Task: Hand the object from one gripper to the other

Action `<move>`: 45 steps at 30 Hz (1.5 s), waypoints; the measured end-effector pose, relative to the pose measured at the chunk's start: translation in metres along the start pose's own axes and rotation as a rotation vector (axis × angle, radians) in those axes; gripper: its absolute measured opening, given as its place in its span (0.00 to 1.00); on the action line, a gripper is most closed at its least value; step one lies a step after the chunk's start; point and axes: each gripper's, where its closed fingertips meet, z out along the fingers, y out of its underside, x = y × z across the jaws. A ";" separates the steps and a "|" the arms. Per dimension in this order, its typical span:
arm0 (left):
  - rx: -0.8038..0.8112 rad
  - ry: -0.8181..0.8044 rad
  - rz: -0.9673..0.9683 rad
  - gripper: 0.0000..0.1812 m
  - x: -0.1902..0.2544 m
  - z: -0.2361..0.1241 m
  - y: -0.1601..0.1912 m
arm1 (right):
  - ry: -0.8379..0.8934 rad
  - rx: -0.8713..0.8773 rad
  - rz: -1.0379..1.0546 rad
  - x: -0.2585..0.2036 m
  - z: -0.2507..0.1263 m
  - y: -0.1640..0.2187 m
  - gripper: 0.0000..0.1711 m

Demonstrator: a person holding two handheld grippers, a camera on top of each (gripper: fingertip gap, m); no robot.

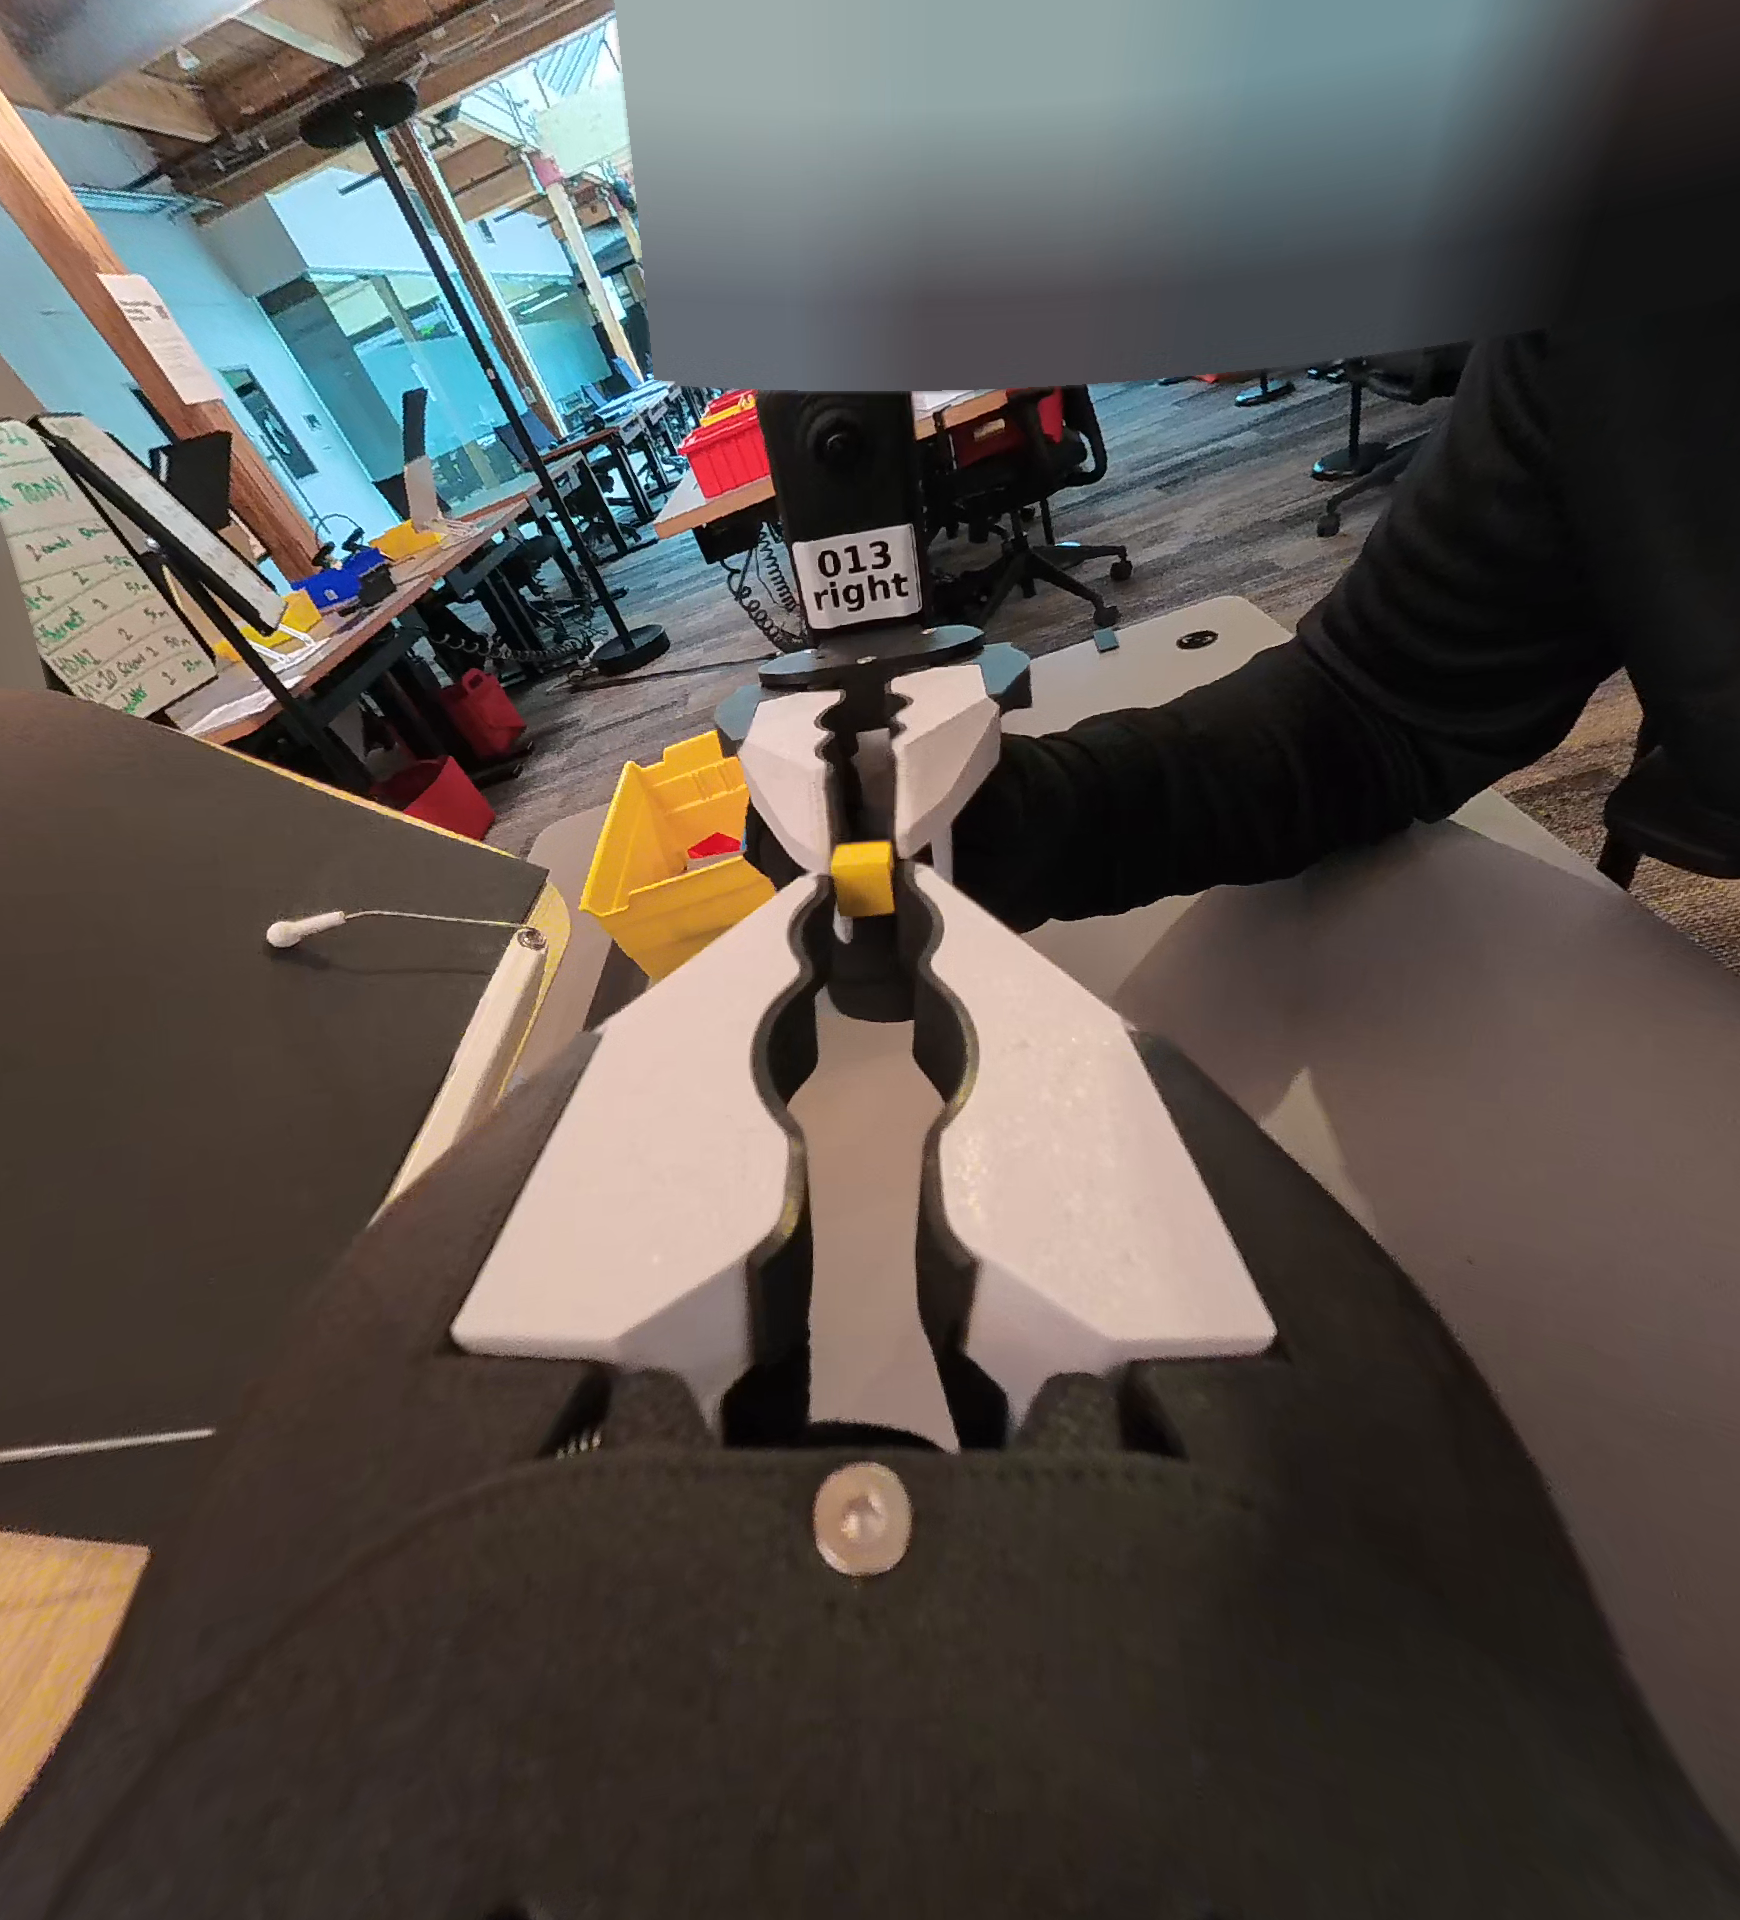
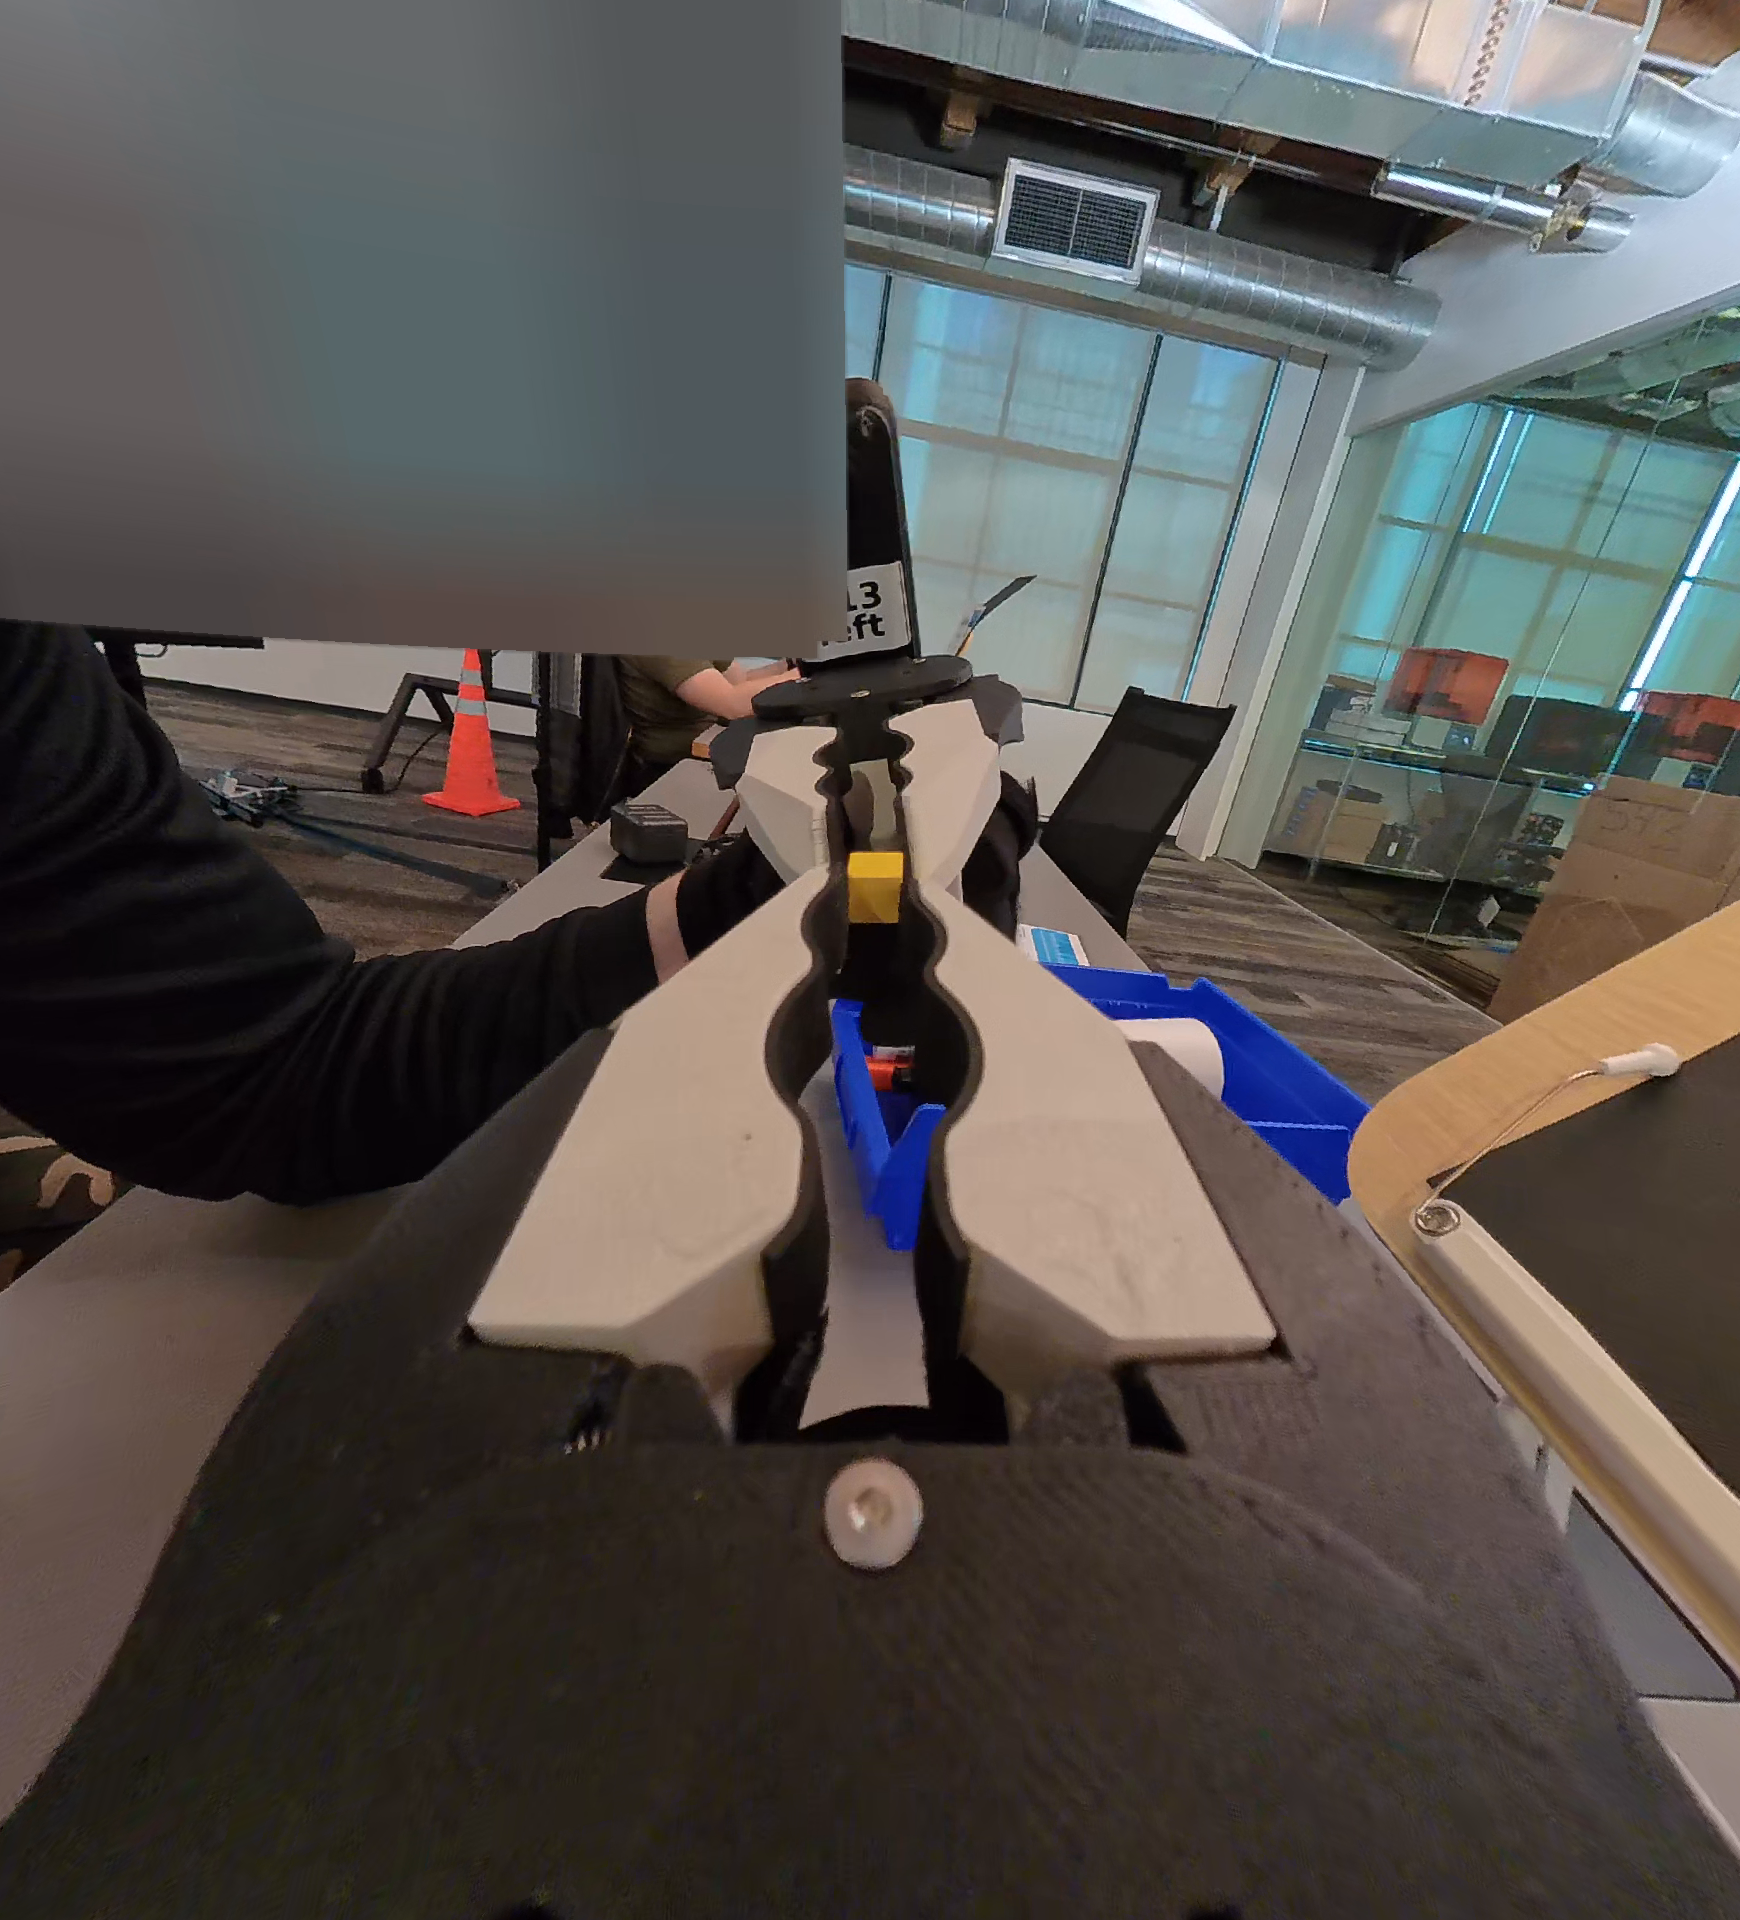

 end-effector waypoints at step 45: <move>-0.358 -0.440 0.561 0.13 -0.025 0.028 -0.008 | -0.182 0.031 0.512 0.020 -0.034 -0.008 0.04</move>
